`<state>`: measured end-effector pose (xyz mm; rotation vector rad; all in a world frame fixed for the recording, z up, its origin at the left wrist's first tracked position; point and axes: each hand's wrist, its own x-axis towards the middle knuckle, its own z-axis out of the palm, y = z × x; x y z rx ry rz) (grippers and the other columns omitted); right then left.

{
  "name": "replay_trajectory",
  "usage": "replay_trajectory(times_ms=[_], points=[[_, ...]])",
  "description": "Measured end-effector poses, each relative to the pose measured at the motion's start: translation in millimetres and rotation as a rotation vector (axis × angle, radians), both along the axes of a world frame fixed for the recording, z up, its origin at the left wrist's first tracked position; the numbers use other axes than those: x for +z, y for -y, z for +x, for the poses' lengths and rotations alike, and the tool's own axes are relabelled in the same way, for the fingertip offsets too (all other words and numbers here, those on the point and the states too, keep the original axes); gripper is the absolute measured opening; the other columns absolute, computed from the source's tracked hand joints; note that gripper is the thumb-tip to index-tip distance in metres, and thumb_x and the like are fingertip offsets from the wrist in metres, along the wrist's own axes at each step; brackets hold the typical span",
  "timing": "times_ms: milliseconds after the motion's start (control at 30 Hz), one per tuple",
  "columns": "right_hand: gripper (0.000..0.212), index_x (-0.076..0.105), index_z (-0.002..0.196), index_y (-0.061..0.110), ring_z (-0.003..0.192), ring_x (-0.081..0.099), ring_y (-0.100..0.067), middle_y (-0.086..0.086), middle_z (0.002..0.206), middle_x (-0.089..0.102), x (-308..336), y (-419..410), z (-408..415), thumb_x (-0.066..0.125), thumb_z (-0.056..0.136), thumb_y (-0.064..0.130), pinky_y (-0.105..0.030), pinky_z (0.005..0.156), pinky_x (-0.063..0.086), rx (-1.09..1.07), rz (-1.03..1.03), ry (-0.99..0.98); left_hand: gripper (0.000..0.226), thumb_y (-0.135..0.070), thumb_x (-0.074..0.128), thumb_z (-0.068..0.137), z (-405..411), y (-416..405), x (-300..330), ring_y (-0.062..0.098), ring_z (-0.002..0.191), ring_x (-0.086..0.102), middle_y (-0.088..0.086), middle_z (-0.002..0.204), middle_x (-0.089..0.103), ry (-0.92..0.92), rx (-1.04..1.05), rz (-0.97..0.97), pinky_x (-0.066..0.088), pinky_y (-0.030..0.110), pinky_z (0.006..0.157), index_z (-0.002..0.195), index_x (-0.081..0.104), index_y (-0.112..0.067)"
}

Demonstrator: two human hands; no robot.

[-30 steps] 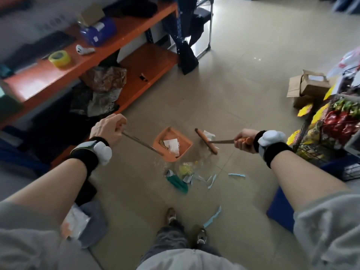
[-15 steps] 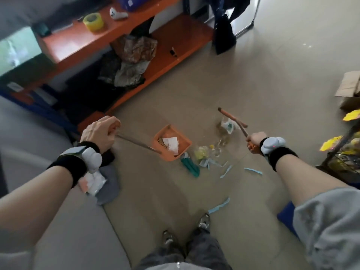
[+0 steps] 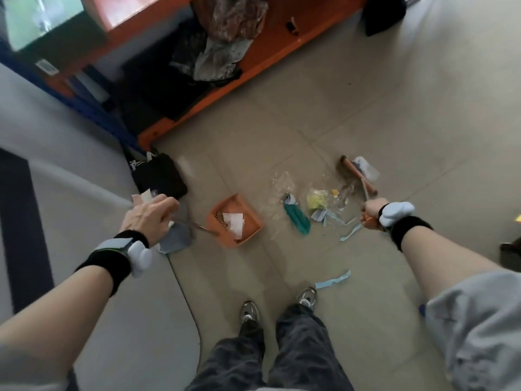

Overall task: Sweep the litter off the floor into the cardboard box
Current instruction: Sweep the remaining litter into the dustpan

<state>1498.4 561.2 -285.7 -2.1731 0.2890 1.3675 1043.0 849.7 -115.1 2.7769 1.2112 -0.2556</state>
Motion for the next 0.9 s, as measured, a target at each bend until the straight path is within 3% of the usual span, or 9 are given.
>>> replay_trajectory(times_ms=[100,167,233,333,467,533,633,800,900], points=[[0.025,0.051,0.070,0.008,0.029,0.054,-0.010,-0.006,0.048,0.059,33.8,-15.6,-59.8,0.044,0.093,0.005,-0.016,0.037,0.046,0.136,0.006,-0.011,0.022,-0.011,0.063,0.083,-21.0,4.7,-15.2,0.032,0.075,0.059,-0.004,0.100,0.060,0.014,-0.018,-0.041,0.046,0.038,0.058,0.095,0.058,-0.029],[0.025,0.049,0.070,0.011,0.030,0.053,-0.008,-0.001,0.042,0.057,38.5,-20.4,-85.2,0.046,0.094,0.007,-0.017,0.034,0.043,0.167,0.030,-0.036,0.024,-0.010,0.063,0.082,-29.0,7.1,-31.3,0.031,0.075,0.060,-0.005,0.098,0.060,0.017,-0.037,-0.049,0.048,0.041,0.061,0.096,0.058,-0.030],[0.027,0.052,0.068,0.007,0.036,0.052,-0.016,-0.003,0.036,0.054,43.4,-24.9,-115.5,0.046,0.094,0.008,-0.020,0.037,0.044,0.099,-0.002,-0.066,0.025,-0.008,0.064,0.081,-41.1,9.8,-42.0,0.031,0.072,0.061,-0.003,0.093,0.059,0.049,-0.077,-0.091,0.048,0.037,0.057,0.096,0.059,-0.027],[0.031,0.050,0.063,0.004,0.041,0.043,-0.019,-0.009,0.037,0.047,52.2,-27.6,-144.3,0.049,0.093,0.008,-0.015,0.034,0.038,-0.051,0.024,-0.105,0.024,-0.010,0.065,0.081,-48.7,13.0,-63.6,0.032,0.068,0.060,-0.002,0.091,0.055,0.063,-0.114,-0.131,0.045,0.033,0.054,0.098,0.058,-0.026],[0.027,0.048,0.064,0.004,0.035,0.039,-0.017,-0.012,0.052,0.043,65.5,-35.3,-171.9,0.048,0.091,0.003,-0.014,0.032,0.033,-0.127,0.075,-0.035,0.031,-0.015,0.060,0.082,-64.5,13.4,-91.4,0.031,0.073,0.061,-0.008,0.096,0.046,0.058,-0.142,-0.240,0.049,0.036,0.055,0.099,0.046,-0.037],[0.025,0.047,0.066,0.005,0.035,0.039,-0.017,-0.012,0.058,0.042,66.9,-42.5,-180.7,0.047,0.091,0.002,-0.014,0.033,0.034,-0.127,0.094,-0.034,0.026,-0.016,0.058,0.084,-64.7,18.5,-90.2,0.031,0.073,0.060,-0.008,0.098,0.048,0.046,-0.131,-0.217,0.047,0.036,0.054,0.101,0.049,-0.034],[0.017,0.049,0.076,0.005,0.043,0.042,-0.019,-0.013,0.059,0.045,63.8,-56.9,-194.5,0.046,0.092,0.003,-0.016,0.035,0.036,-0.006,0.083,-0.009,0.021,-0.018,0.057,0.087,-62.1,24.0,-85.3,0.032,0.075,0.061,-0.005,0.103,0.051,0.031,-0.133,-0.204,0.039,0.032,0.053,0.104,0.053,-0.030],[0.019,0.055,0.087,0.008,0.045,0.041,-0.019,-0.012,0.061,0.045,48.8,-76.8,-207.7,0.039,0.095,0.000,-0.017,0.038,0.034,0.193,0.043,0.022,0.020,-0.020,0.052,0.090,-58.0,28.0,-92.5,0.031,0.079,0.062,-0.004,0.106,0.049,0.016,-0.148,-0.222,0.041,0.034,0.053,0.106,0.049,-0.031],[0.010,0.054,0.097,0.009,0.048,0.051,-0.020,-0.011,0.068,0.054,25.3,-76.6,-217.9,0.045,0.094,0.008,-0.021,0.041,0.040,0.409,0.006,0.058,0.023,-0.018,0.053,0.089,-60.5,25.3,-95.1,0.029,0.078,0.061,-0.005,0.106,0.046,-0.019,-0.163,-0.215,0.044,0.036,0.051,0.106,0.044,-0.032]])
